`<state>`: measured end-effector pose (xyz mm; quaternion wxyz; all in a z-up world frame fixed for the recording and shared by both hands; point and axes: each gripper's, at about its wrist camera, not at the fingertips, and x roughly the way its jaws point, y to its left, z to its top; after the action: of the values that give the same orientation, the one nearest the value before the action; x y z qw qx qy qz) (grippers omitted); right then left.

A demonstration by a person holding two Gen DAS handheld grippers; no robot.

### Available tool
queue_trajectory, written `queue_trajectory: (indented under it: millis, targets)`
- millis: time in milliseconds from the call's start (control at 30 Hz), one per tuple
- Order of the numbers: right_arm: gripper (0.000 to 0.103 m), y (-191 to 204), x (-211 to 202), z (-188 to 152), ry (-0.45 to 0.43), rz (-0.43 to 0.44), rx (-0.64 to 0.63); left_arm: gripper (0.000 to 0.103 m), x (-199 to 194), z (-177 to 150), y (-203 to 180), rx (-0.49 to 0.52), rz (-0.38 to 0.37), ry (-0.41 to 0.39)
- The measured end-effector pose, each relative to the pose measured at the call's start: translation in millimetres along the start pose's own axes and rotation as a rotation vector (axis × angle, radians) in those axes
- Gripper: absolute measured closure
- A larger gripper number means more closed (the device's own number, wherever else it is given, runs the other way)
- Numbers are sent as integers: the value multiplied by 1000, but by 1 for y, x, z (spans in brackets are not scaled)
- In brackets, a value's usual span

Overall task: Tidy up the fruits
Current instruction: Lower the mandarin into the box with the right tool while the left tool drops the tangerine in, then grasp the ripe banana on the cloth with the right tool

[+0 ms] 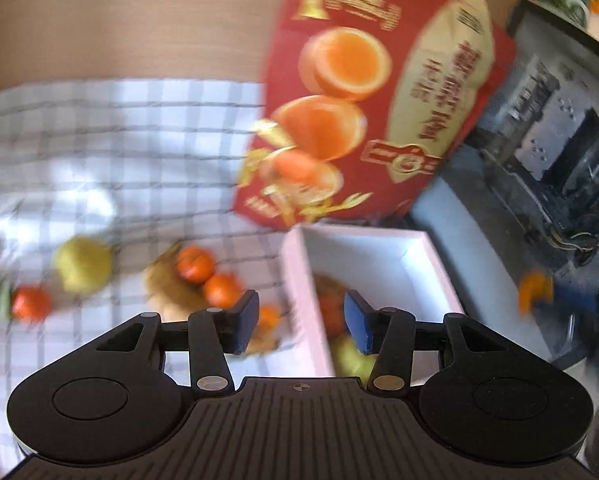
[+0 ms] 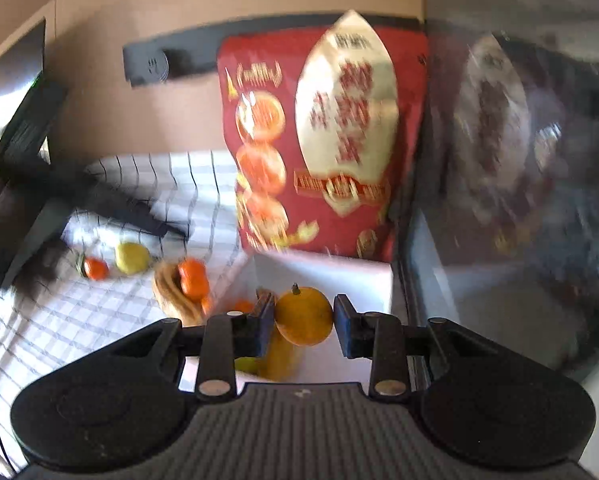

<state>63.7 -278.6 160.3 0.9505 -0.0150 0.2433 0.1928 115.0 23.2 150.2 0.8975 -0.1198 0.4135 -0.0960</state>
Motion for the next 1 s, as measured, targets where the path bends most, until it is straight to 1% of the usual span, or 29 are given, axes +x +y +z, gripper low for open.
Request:
queue_trajectory:
  millis: [67, 133, 200, 267, 333, 400, 467, 533, 600, 667, 733, 833, 933, 1000]
  targets:
    - [71, 3, 15, 24, -1, 44, 19, 51, -11, -19, 14, -35, 20, -3]
    - [71, 9, 42, 48, 26, 88, 63, 51, -20, -35, 27, -57, 30, 4]
    - [71, 15, 74, 65, 80, 118, 120, 51, -27, -54, 42, -99, 41, 13]
    - [71, 18, 107, 73, 140, 133, 176, 51, -32, -73, 58, -137, 53, 28]
    - [71, 18, 138, 71, 197, 125, 218, 51, -37, -90, 75, -183, 74, 39]
    - [71, 17, 168, 62, 260, 111, 258, 51, -42, -106, 94, -239, 92, 47]
    - [71, 16, 187, 49, 299, 108, 286, 51, -46, -118, 112, -288, 112, 51]
    - [70, 17, 201, 41, 323, 124, 308, 51, -51, -125, 127, -322, 141, 51]
    - [66, 19, 204, 37, 328, 126, 312, 51, -55, -128, 140, -350, 168, 42]
    - [58, 22, 199, 39, 314, 118, 304, 51, -58, -130, 150, -370, 180, 31]
    - [55, 24, 192, 41, 301, 109, 299, 51, -58, -129, 155, -376, 182, 27]
    - [55, 27, 183, 43, 304, 105, 292, 51, -53, -124, 160, -372, 167, 22]
    - [55, 44, 172, 47, 300, 74, 212, 51, -47, -119, 157, -352, 138, 11]
    - [55, 67, 166, 51, 297, 57, 116, 51, -44, -116, 155, -331, 113, -2]
